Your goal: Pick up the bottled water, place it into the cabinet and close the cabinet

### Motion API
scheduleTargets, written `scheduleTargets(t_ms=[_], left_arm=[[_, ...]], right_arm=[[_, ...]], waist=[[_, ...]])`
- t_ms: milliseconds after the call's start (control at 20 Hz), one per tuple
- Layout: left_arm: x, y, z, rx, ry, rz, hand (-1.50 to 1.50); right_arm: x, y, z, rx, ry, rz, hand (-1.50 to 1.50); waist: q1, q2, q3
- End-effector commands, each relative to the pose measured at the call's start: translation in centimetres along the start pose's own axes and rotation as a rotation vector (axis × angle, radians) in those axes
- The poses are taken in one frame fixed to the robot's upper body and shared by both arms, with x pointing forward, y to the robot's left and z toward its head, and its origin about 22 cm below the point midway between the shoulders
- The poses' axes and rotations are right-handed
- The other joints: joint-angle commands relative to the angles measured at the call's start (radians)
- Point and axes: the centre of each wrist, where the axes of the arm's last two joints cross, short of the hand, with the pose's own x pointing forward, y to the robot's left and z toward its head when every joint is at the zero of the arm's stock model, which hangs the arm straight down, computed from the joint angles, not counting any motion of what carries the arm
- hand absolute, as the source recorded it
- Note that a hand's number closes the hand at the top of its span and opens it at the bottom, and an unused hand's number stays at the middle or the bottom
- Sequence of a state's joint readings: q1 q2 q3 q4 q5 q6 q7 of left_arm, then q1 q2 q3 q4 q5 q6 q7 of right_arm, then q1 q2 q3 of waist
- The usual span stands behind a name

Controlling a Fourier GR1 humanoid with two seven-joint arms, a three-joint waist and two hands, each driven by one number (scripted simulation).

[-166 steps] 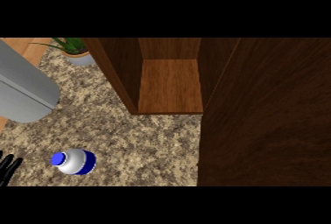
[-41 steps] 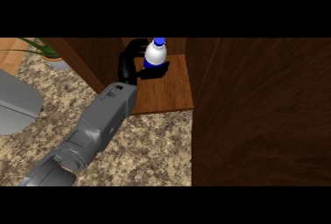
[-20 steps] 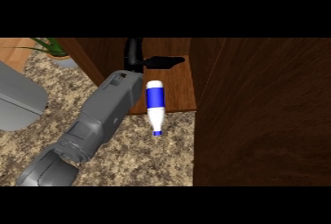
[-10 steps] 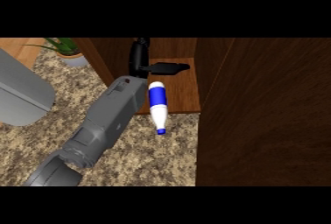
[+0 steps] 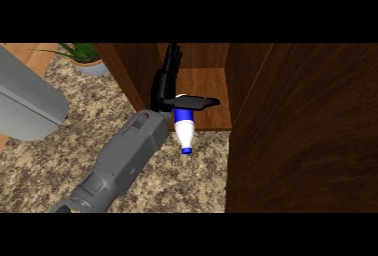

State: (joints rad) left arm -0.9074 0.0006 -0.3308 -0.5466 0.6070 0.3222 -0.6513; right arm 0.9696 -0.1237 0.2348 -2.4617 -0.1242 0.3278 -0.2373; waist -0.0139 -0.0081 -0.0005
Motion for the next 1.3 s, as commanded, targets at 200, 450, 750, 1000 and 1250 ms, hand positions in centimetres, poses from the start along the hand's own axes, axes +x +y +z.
scheduleTargets(t_ms=[200, 450, 750, 1000, 1250], left_arm=[[-0.1, -1.8, 5.9, -0.130, -0.023, 0.205, -1.50], [1.7, -1.1, 8.5, -0.164, -0.029, 0.228, -1.50], [3.9, -0.8, 11.4, -0.185, -0.013, 0.256, 1.50], [3.4, 3.4, 15.6, -0.168, 0.029, 0.274, 1.50], [5.2, 6.9, 17.2, -0.127, 0.017, 0.253, -1.50]], right_arm=[[1.1, 0.9, -0.7, -0.013, -0.024, 0.014, -1.50], [2.3, 0.7, -0.3, -0.013, -0.024, 0.036, -1.50], [3.0, 0.1, 0.0, 0.162, -0.002, 0.070, -1.50], [3.8, 0.8, -0.7, 0.325, 0.068, 0.149, 1.50], [4.3, 1.1, -0.6, 0.502, 0.065, 0.114, 1.50]], waist=[[0.018, -0.001, 0.000], [0.022, -0.004, 0.001], [0.013, -0.006, 0.001], [0.027, 0.000, -0.001], [0.021, -0.002, -0.001]])
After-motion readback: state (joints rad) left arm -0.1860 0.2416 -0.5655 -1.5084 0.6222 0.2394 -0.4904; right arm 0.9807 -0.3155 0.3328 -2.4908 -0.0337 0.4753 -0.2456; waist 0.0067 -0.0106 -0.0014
